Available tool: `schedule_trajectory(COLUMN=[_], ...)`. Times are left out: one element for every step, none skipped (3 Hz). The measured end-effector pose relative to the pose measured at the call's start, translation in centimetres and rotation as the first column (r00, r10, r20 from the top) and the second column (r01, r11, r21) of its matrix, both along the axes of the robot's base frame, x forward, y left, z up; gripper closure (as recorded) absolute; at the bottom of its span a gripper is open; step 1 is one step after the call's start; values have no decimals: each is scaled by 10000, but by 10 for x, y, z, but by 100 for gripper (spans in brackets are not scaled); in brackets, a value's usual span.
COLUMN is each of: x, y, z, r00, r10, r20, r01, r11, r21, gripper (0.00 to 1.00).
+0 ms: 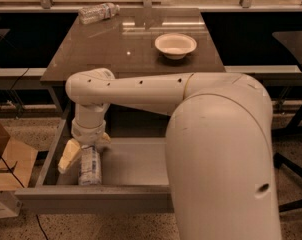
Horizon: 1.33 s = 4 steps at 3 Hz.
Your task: Pick blue plastic bottle from top drawer and place on counter
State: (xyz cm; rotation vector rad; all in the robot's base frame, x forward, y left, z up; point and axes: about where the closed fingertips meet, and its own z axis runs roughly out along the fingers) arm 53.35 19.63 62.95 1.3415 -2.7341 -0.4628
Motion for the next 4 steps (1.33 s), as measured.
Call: schedule_trajectory(x=[-9,-10,-9,1], y=[11,11,9,-18], z=[-32,-30,-19,12], r00=[9981,9978,9979,9968], r10=[-491,-537,-553,-751], r20=[-369,-399,-337,276], r01=[475,518,541,734], r11=[9979,9975,9978,9956], r21=[-431,-471,-376,575], gripper=[17,40,71,94])
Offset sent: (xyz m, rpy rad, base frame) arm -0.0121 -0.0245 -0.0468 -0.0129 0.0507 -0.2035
